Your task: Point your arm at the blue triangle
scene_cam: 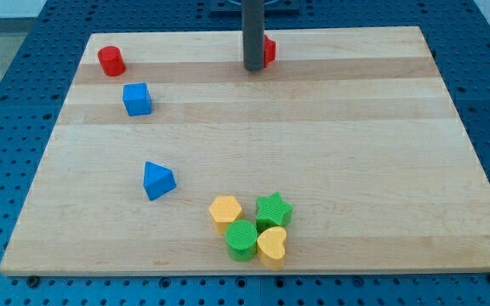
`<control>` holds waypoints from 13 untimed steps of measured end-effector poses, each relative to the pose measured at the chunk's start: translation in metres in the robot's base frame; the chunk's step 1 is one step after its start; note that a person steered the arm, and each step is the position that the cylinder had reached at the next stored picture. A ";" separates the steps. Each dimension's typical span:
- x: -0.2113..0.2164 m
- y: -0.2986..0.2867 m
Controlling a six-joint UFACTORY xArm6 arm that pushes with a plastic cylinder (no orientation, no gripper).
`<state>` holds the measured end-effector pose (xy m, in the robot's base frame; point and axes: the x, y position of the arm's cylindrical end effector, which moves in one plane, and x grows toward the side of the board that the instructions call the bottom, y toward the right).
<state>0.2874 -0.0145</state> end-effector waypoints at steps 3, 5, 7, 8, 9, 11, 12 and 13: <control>0.110 -0.093; 0.165 -0.098; 0.174 -0.103; 0.174 -0.152; 0.187 -0.177; 0.274 -0.156; 0.257 -0.109; 0.217 -0.062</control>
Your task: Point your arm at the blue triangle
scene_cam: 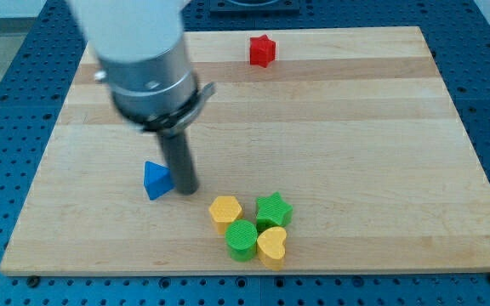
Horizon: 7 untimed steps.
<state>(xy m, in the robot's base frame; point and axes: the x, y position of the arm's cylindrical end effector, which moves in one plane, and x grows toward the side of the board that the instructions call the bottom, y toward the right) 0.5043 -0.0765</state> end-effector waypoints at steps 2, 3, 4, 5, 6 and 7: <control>-0.028 0.027; 0.006 0.004; 0.051 -0.019; 0.087 -0.038; 0.082 -0.054; 0.072 -0.070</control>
<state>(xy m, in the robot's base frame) 0.5766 -0.1463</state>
